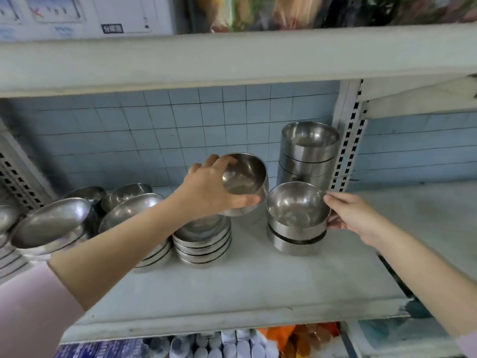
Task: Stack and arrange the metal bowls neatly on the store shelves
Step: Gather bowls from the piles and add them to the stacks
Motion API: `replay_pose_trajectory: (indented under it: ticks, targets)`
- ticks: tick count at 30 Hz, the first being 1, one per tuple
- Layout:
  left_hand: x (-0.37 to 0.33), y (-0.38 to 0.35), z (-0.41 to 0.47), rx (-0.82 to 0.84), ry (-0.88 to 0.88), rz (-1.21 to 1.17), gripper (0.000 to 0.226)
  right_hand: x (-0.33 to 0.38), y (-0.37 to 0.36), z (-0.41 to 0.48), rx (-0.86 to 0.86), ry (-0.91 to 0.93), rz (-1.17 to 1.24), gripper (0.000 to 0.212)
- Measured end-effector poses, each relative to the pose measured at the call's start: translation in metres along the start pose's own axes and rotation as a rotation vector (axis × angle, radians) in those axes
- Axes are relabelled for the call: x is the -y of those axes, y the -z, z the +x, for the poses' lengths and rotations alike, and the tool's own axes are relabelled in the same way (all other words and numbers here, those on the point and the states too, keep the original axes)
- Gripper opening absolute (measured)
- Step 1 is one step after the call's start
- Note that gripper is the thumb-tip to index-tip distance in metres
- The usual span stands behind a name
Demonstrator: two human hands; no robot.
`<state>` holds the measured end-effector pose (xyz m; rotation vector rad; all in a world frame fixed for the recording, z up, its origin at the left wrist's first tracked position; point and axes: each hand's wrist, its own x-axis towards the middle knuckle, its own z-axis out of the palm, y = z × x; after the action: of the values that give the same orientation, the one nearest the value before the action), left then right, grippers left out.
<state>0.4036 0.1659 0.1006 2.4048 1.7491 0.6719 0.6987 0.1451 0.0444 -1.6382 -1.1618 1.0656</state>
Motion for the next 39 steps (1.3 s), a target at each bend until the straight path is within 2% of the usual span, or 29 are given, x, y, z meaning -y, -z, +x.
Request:
replay_pose_trajectory:
  ticks: [6, 8, 9, 12, 14, 16, 19, 24, 27, 32, 35, 39]
  targets:
    - [-0.003, -0.004, -0.008, 0.013, 0.020, -0.016, 0.108, -0.029, -0.002, 0.014, -0.027, 0.142, -0.249, 0.031]
    - [-0.004, -0.004, -0.008, 0.020, 0.027, -0.008, 0.108, -0.037, 0.004, 0.012, 0.020, 0.185, -0.293, 0.035]
    - [-0.005, -0.004, -0.007, 0.020, 0.026, -0.003, 0.108, -0.040, 0.006, 0.009, 0.086, 0.184, -0.309, 0.044]
    - [-0.006, -0.005, -0.008, 0.023, 0.020, 0.002, 0.109, -0.056, 0.000, 0.004, 0.235, 0.213, -0.308, 0.121]
    - [-0.008, -0.005, -0.009, 0.030, 0.018, 0.000, 0.109, -0.065, -0.004, 0.006, 0.235, 0.251, -0.236, 0.139]
    - [-0.013, -0.002, -0.009, 0.037, 0.014, -0.005, 0.109, -0.067, -0.004, 0.009, 0.220, 0.258, -0.162, 0.139]
    - [-0.021, 0.002, -0.010, 0.023, -0.020, -0.035, 0.108, -0.062, 0.002, 0.012, 0.270, 0.284, -0.180, 0.122]
    - [-0.044, 0.000, -0.012, 0.070, -0.069, -0.091, 0.104, -0.061, 0.002, 0.012, 0.315, 0.296, -0.154, 0.136]
    - [-0.060, -0.010, -0.010, 0.104, -0.094, -0.096, 0.101, -0.079, -0.010, 0.003, 0.341, 0.359, 0.018, 0.117]
    - [-0.083, -0.025, 0.000, 0.173, -0.136, -0.066, 0.097, -0.101, -0.036, -0.013, 0.167, 0.445, 0.121, 0.104]
    - [-0.096, -0.034, 0.007, 0.236, -0.142, -0.027, 0.097, -0.103, -0.034, -0.017, 0.149, 0.498, 0.089, 0.100]
    - [-0.102, -0.043, 0.010, 0.271, -0.151, 0.027, 0.098, -0.114, -0.024, -0.024, 0.125, 0.465, 0.033, 0.104]
